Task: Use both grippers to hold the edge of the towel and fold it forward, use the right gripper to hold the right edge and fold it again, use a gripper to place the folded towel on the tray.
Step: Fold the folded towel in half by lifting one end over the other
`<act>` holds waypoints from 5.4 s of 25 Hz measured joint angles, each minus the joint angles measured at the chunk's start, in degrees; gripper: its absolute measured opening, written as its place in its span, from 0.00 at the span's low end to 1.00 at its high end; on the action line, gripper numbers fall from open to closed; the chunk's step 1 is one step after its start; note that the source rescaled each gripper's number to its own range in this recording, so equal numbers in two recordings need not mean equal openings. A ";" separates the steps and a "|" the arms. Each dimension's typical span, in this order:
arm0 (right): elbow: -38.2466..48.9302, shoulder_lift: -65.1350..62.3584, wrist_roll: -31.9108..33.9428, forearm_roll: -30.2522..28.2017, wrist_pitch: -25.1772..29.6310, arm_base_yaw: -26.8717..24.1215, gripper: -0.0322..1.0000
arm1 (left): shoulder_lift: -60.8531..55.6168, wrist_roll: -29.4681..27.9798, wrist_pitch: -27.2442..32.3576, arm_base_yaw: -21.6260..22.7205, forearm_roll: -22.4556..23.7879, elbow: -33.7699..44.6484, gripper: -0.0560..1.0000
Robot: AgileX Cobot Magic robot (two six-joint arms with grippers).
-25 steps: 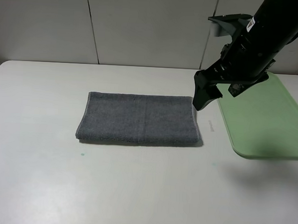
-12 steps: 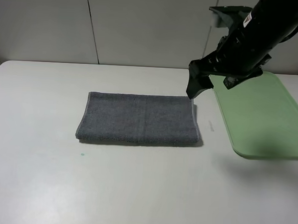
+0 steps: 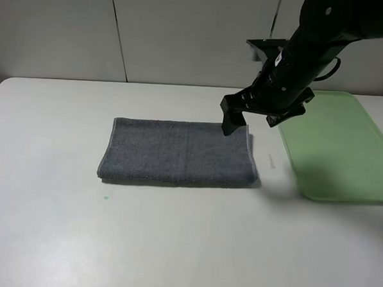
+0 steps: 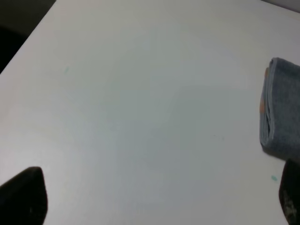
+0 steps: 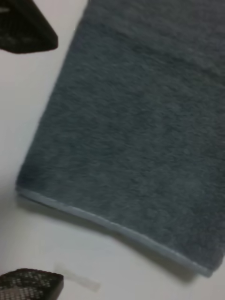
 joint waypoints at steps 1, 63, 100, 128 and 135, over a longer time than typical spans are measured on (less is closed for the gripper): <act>-0.35 0.99 0.00 0.00 -0.36 0.00 1.00 | 0.00 0.00 0.00 0.07 0.00 0.00 1.00; -12.83 24.14 10.17 0.71 2.27 -5.19 0.74 | 0.00 -0.06 -0.01 0.19 0.00 0.00 1.00; -12.91 13.95 11.15 -4.87 11.82 -5.13 0.08 | 0.00 -0.06 -0.01 0.19 0.00 0.00 1.00; -17.63 7.61 15.09 -16.90 27.44 -5.13 0.08 | 0.00 -0.06 -0.01 0.19 0.00 0.00 1.00; -17.67 9.62 15.69 -13.62 24.49 -2.75 0.08 | 0.00 -0.06 -0.01 0.19 0.00 0.00 1.00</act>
